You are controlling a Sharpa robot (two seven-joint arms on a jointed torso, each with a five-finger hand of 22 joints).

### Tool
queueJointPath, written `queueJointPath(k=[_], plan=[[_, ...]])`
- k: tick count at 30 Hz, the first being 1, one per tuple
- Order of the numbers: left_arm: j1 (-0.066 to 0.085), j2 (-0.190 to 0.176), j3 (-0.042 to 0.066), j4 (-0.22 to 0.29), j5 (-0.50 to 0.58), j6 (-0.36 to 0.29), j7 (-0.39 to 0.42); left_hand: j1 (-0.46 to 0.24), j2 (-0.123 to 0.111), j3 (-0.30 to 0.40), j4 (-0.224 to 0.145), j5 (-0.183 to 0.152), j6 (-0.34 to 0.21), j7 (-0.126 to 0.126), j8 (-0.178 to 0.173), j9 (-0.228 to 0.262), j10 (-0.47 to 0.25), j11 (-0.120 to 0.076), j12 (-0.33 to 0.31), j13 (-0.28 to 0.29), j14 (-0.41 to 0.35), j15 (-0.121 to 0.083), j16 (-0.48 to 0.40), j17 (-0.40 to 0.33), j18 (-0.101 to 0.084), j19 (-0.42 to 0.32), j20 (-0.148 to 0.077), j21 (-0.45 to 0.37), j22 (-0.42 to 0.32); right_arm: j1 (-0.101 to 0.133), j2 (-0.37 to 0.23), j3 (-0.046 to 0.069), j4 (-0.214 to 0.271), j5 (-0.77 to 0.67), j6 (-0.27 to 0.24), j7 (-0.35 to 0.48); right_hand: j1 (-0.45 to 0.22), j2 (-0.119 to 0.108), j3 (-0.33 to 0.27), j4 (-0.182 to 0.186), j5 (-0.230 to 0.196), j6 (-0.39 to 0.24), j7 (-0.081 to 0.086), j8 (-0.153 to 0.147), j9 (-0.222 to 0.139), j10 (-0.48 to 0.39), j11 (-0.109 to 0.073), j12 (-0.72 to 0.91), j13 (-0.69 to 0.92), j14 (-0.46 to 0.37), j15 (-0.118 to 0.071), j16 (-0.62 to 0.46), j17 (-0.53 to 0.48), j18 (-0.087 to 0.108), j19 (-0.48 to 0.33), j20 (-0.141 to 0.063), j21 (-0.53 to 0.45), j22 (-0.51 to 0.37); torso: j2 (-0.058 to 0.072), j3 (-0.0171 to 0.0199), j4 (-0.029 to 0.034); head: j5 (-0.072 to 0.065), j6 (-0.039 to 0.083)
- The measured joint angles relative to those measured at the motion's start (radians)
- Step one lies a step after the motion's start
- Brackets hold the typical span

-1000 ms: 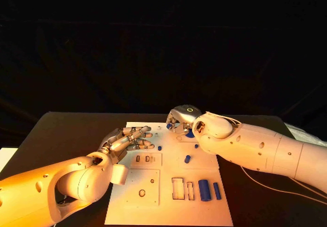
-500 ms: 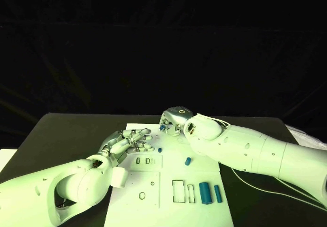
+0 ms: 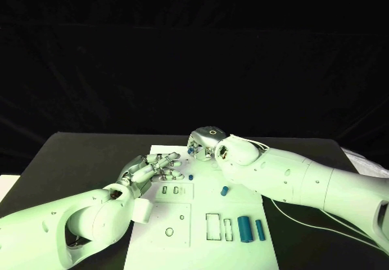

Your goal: Assemble the parts on the task board

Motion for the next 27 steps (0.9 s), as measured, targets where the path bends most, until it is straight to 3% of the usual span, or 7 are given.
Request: queueJointPath(k=[9,14,16,18,21,27], plan=[[0.0,0.001,0.0,0.001,0.0,0.0,-0.001,0.0,0.0,0.0,0.0,0.0,0.0,0.0,0.001,0.0,0.0,0.0,0.0,0.0,0.0,0.0,0.0,0.001,0.0,0.0,0.0,0.0,0.0,-0.001,0.011,0.0,-0.008,-0.003,0.009,-0.022,0.0,0.0,0.0,0.0,0.0,-0.003,0.002,-0.001,0.0,-0.004,0.004,-0.004,0.0,0.0,0.0,0.0,0.0,0.0,0.0,0.0,0.001,0.0,0.002,-0.0006,-0.0007,0.0,-0.002],[0.0,0.001,0.0,0.001,0.0,0.0,-0.002,0.0,0.0,0.0,0.0,0.0,0.0,0.0,0.001,0.0,0.0,0.0,0.0,0.0,0.0,0.0,0.0,0.0,0.0,0.0,0.0,0.0,0.0,-0.003,0.017,-0.001,-0.012,-0.003,0.018,-0.032,-0.003,-0.003,0.001,0.007,-0.002,-0.023,0.022,-0.017,0.018,-0.033,0.019,-0.011,-0.004,0.002,0.003,0.0,-0.007,0.0,-0.012,0.012,0.001,-0.006,0.003,-0.0008,-0.0008,-0.001,-0.002],[0.0,0.001,0.0,0.001,0.0,0.0,-0.002,-0.002,-0.002,0.0,0.0,0.0,0.0,0.0,0.001,0.0,0.0,0.0,0.0,0.0,-0.002,0.002,0.0,0.001,0.0,0.0,0.0,0.0,0.0,-0.003,0.018,-0.001,-0.015,-0.003,0.021,-0.034,-0.013,-0.013,0.0,0.014,-0.002,-0.056,0.033,-0.027,0.027,-0.071,0.031,-0.011,-0.012,0.001,0.017,-0.009,-0.023,0.0,-0.028,0.019,-0.008,-0.029,0.003,-0.0008,-0.0008,-0.001,-0.002],[0.0,0.001,0.0,0.001,0.0,0.001,-0.003,-0.004,-0.004,0.003,0.003,0.0,0.0,0.0,0.001,0.0,0.0,0.0,0.0,0.0,-0.004,0.004,0.0,0.002,0.0,0.0,0.0,0.0,0.0,-0.003,0.018,-0.002,-0.018,-0.003,0.021,-0.036,-0.021,-0.036,-0.005,0.023,0.001,-0.131,0.048,-0.032,0.006,-0.143,0.044,-0.011,-0.024,0.001,0.034,-0.046,-0.068,0.0,-0.062,0.028,-0.046,-0.086,0.003,-0.0008,-0.0009,-0.001,-0.002],[0.0,0.001,0.0,0.001,0.0,0.001,-0.004,-0.005,-0.005,0.003,0.003,0.0,0.0,0.0,0.001,0.0,0.0,0.0,0.0,0.0,-0.004,0.004,0.0,0.002,0.0,0.0,0.0,0.0,0.0,-0.003,0.014,-0.001,-0.015,-0.003,0.02,-0.038,-0.016,-0.058,-0.033,0.019,0.001,-0.223,0.059,-0.032,-0.015,-0.233,0.061,-0.011,-0.031,0.002,0.038,-0.09,-0.123,0.0,-0.092,0.045,-0.084,-0.144,0.004,-0.0009,-0.001,-0.001,-0.002],[0.0,-0.002,0.0,-0.001,0.0,0.001,-0.005,-0.005,-0.005,0.003,0.003,0.0,0.0,0.0,0.001,0.0,0.0,0.0,0.0,0.0,-0.004,0.004,0.0,0.002,0.0,0.0,0.0,0.0,0.0,-0.002,-0.035,-0.001,0.043,0.0,0.008,-0.039,-0.015,-0.059,-0.051,0.02,0.008,-0.231,0.064,-0.032,-0.01,-0.252,0.066,-0.009,-0.029,0.002,0.045,-0.098,-0.139,0.0,-0.095,0.048,-0.088,-0.152,0.004,-0.0006,-0.0028,0.001,-0.002]])
